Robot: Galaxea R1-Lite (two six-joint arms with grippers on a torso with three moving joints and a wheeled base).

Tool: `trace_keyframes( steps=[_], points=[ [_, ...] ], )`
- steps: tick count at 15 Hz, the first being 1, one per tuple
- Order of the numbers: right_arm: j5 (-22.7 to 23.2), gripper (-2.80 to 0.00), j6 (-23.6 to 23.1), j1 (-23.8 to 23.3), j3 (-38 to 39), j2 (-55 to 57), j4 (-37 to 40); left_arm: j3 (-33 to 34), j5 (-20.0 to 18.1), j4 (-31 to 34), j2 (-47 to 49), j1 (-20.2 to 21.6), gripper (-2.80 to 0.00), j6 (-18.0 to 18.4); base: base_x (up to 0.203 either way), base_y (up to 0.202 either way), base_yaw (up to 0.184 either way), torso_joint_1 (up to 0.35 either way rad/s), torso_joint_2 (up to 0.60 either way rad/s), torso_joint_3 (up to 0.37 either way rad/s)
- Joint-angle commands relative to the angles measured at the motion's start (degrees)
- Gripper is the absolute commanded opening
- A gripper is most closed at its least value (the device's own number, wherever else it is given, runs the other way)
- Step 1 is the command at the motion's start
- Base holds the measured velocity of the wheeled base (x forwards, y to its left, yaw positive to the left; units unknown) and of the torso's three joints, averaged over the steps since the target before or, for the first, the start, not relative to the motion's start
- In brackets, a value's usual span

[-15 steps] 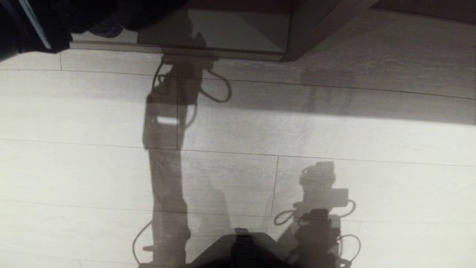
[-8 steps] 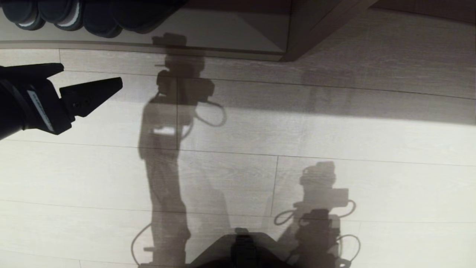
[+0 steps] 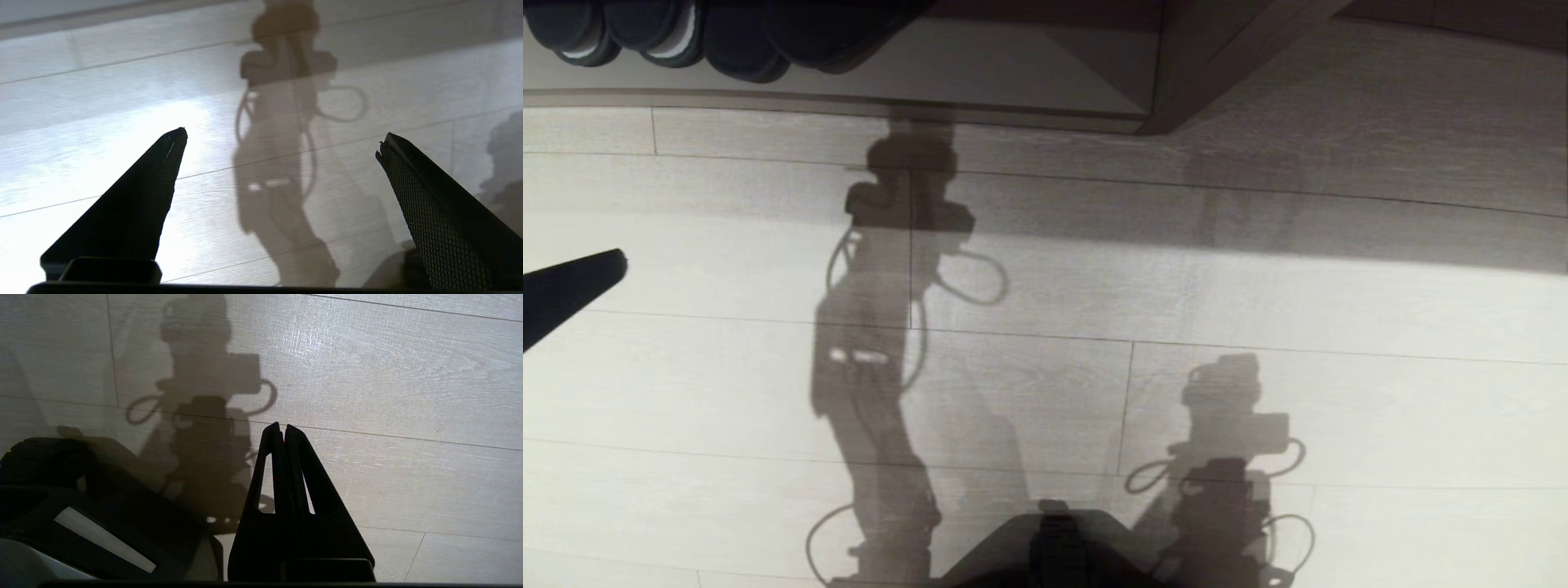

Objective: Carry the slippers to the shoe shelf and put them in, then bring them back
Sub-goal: Pick up the slippers in the shoe cabinet

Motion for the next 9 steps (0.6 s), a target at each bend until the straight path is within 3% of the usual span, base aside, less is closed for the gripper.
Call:
trace_keyframes(
  steps=[1,2,3,6,9],
  points=[
    [0.0,-2.8,0.0,0.0,0.0,-0.2,0.0,-0.3,1.7,1.0,-4.8,0.2,0.0,0.6,0.0,0.0,0.0,0.0,0.0,0.0],
    [0.0,-2.8,0.0,0.0,0.0,-0.2,0.0,-0.4,2.2,1.4,-5.1,0.2,0.0,0.8,0.0,0.0,0.0,0.0,0.0,0.0],
    [0.0,-2.8,0.0,0.0,0.0,-0.2,0.0,-0.4,2.5,2.3,-5.4,0.2,-2.8,1.0,0.0,0.0,0.0,0.0,0.0,0.0],
    [0.0,-2.8,0.0,0.0,0.0,-0.2,0.0,-3.3,5.5,10.1,-10.3,1.4,-2.8,1.6,0.0,0.0,0.0,0.0,0.0,0.0],
    [0.0,-2.8,0.0,0.0,0.0,-0.2,0.0,-2.7,6.2,10.7,-13.0,2.0,-2.8,1.3,0.0,0.0,0.0,0.0,0.0,0.0]
  ],
)
